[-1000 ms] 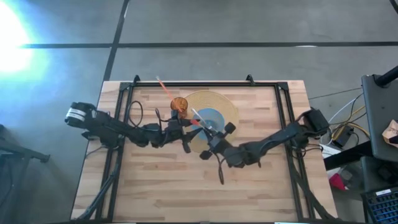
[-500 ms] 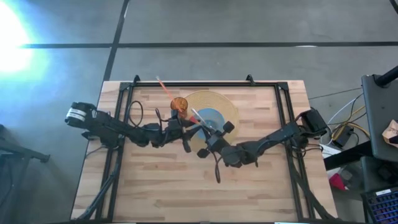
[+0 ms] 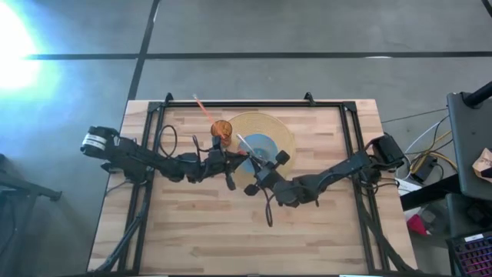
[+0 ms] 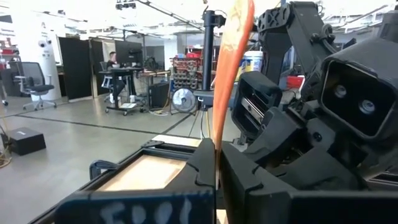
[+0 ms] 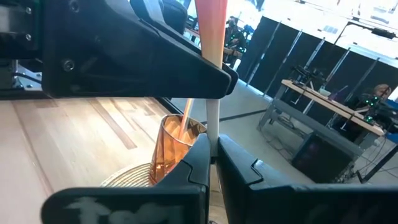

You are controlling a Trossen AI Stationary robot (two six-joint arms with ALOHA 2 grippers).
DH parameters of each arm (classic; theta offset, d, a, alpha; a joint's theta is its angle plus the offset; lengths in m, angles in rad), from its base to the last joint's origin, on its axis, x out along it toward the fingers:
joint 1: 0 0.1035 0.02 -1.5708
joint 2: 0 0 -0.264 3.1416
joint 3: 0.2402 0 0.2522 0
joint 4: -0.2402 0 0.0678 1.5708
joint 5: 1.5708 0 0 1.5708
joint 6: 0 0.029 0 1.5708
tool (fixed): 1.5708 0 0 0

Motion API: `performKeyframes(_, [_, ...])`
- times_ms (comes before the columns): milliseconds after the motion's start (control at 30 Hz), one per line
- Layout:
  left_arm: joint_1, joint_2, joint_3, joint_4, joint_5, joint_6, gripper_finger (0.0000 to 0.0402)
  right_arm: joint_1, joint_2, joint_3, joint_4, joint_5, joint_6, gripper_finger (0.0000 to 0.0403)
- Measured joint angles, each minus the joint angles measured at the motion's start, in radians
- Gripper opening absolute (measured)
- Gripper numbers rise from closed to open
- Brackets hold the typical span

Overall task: Pick & Place Utensil
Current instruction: Put the orange spoon into the blue bowl on the brown mat

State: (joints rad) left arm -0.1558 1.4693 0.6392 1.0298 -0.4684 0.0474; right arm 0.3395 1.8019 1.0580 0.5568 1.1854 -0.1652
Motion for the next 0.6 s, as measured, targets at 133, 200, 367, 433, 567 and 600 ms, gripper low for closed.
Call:
performKeyframes(133, [0.0, 0.0, 0.0, 0.0, 0.004, 0.01, 0.0003, 0.001, 0.0, 0.0, 0.0, 0.0, -0.006, 0.0016])
performKeyframes(200, [0.0, 0.0, 0.0, 0.0, 0.005, 0.018, 0.0003, 0.001, 0.0, 0.0, 0.0, 0.001, -0.018, 0.0026])
performKeyframes(367, [0.001, 0.0, 0.0, -0.001, 0.002, 0.031, 0.0002, 0.001, -0.002, 0.0, 0.0, 0.005, -0.018, 0.0071])
performKeyframes(433, [0.0, 0.0, 0.0, -0.002, 0.002, 0.039, 0.0001, 0.005, -0.006, 0.0, -0.001, 0.005, -0.018, 0.0089])
performKeyframes(567, [0.0, -0.001, 0.0, -0.009, 0.002, 0.067, 0.0001, 0.026, -0.019, 0.0, -0.004, 0.005, -0.025, 0.0117])
performKeyframes(600, [0.0, -0.001, 0.0, -0.01, 0.002, 0.068, 0.0001, 0.031, -0.025, 0.0, -0.005, 0.004, -0.033, 0.0122])
